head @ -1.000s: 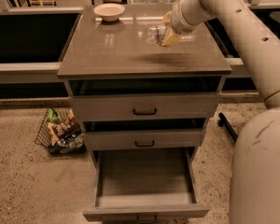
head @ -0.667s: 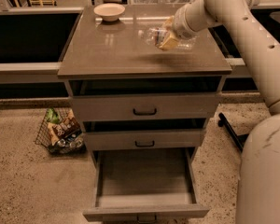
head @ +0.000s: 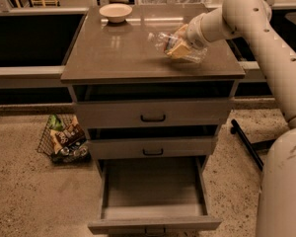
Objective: Pick water bottle from bottom drawer and place on counter
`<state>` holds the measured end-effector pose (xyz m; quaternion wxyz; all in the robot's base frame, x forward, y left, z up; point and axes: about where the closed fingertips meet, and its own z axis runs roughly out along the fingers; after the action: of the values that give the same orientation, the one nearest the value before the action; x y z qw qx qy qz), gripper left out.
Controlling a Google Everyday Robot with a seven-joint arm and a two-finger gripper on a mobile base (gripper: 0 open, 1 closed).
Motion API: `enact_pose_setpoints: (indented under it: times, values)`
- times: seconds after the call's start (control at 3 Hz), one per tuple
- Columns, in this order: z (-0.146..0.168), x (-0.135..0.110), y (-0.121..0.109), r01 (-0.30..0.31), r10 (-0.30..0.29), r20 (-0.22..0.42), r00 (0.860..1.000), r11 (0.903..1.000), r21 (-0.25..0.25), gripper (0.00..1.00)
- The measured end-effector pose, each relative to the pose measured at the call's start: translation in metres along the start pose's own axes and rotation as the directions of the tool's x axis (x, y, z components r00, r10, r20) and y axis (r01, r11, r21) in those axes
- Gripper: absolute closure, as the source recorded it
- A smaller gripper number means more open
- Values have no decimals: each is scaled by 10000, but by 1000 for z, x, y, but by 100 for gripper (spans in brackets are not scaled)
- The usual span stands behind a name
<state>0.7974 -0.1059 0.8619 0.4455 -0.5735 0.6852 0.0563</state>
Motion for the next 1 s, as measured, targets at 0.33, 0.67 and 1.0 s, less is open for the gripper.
enact_pose_setpoints:
  times: [0.33, 0.67, 1.0]
  values:
    - [2, 6, 2, -480, 482, 198, 9986, 9988, -86, 59]
    - [1, 9, 2, -717, 719, 266, 9971, 9974, -65, 36]
    - [0, 10, 2, -770, 771, 261, 9967, 9970, -37, 12]
